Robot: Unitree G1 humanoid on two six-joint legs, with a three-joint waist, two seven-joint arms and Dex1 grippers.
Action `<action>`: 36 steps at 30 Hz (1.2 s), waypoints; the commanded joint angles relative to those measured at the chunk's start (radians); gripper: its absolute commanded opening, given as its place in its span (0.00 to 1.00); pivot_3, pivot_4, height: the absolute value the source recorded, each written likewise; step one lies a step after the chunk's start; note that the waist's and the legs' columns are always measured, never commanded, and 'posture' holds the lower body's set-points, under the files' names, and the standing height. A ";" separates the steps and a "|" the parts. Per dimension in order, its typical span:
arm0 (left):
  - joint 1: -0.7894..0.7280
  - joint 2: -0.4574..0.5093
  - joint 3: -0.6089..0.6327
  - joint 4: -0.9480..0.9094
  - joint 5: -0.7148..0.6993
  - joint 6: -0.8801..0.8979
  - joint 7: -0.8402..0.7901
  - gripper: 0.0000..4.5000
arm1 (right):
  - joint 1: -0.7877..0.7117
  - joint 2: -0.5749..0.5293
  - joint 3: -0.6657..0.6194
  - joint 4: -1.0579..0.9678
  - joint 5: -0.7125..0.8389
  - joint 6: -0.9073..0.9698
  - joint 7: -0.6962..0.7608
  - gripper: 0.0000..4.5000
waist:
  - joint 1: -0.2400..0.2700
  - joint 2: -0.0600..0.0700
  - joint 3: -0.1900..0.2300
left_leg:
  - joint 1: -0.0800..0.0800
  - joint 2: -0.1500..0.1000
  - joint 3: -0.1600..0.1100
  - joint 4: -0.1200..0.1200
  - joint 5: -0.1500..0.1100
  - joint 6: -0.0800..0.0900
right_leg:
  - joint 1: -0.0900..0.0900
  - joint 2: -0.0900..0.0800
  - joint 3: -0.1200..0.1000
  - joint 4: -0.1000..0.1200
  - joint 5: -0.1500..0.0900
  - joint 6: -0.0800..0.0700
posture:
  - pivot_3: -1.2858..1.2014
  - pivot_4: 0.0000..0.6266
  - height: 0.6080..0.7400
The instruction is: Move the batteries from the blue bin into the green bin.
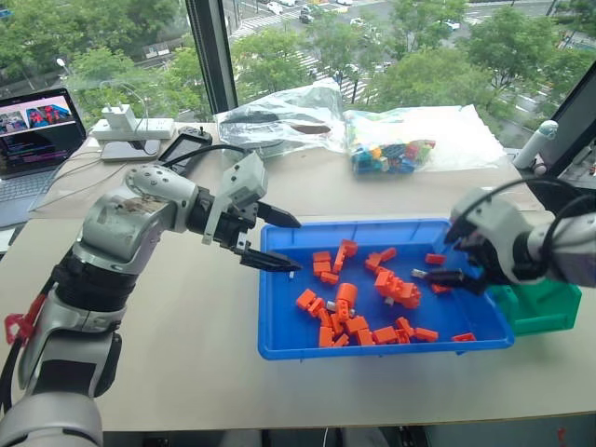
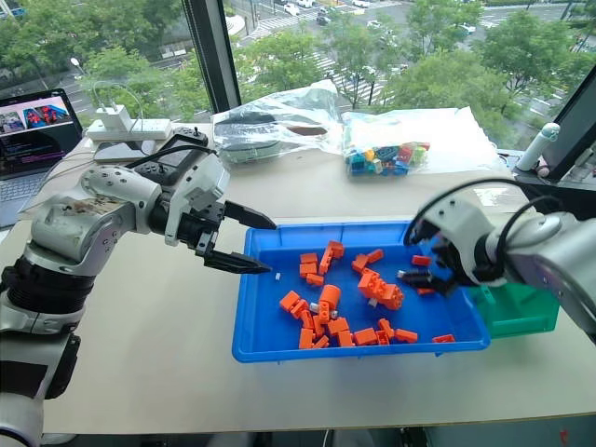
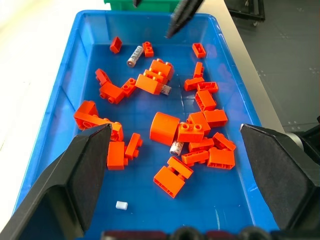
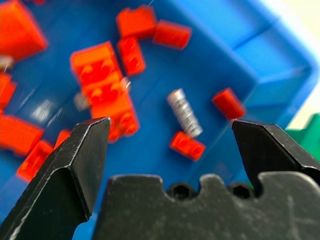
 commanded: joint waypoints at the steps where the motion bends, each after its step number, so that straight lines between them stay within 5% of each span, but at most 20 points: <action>1: -0.021 -0.001 0.006 -0.002 0.006 -0.028 -0.009 0.98 | 0.015 0.033 0.029 0.084 -0.093 -0.096 0.044 1.00 | 0.003 0.000 0.000 | 0.000 0.000 0.000 0.000 0.000 0.000 | 0.000 0.000 0.000 0.000 0.000 0.000 | 0.52 0.24 0.98; 7: -0.015 -0.003 0.013 -0.003 0.010 -0.038 0.003 0.98 | -0.025 0.108 0.078 0.258 -0.233 -0.229 0.118 1.00 | 0.011 0.000 0.000 | 0.000 0.000 0.000 0.001 0.000 0.000 | 0.000 0.000 0.000 0.001 0.000 0.000 | 0.52 0.24 0.98; 12: 0.002 0.012 0.025 -0.018 0.006 -0.028 0.014 0.98 | -0.048 0.117 0.091 0.326 -0.311 -0.275 0.192 0.69 | 0.013 0.000 0.000 | 0.000 -0.001 0.000 0.001 0.000 0.000 | 0.000 0.000 0.000 0.001 0.000 0.000 | 0.52 0.24 0.98; 32: 0.033 0.028 0.029 -0.006 0.012 -0.067 0.019 0.98 | -0.062 0.275 0.139 0.605 -0.534 -0.430 0.329 0.69 | 0.013 0.000 0.000 | 0.000 0.000 0.000 0.001 0.000 -0.001 | 0.001 0.000 -0.001 0.001 0.000 0.000 | 0.52 0.24 0.98; 36: 0.037 0.031 0.029 -0.008 0.012 -0.071 0.018 0.98 | -0.048 0.284 0.122 0.574 -0.524 -0.383 0.362 0.39 | 0.015 0.000 0.000 | 0.000 0.000 -0.001 0.002 0.000 -0.001 | 0.002 0.000 -0.001 0.001 0.000 0.000 | 0.52 0.24 0.98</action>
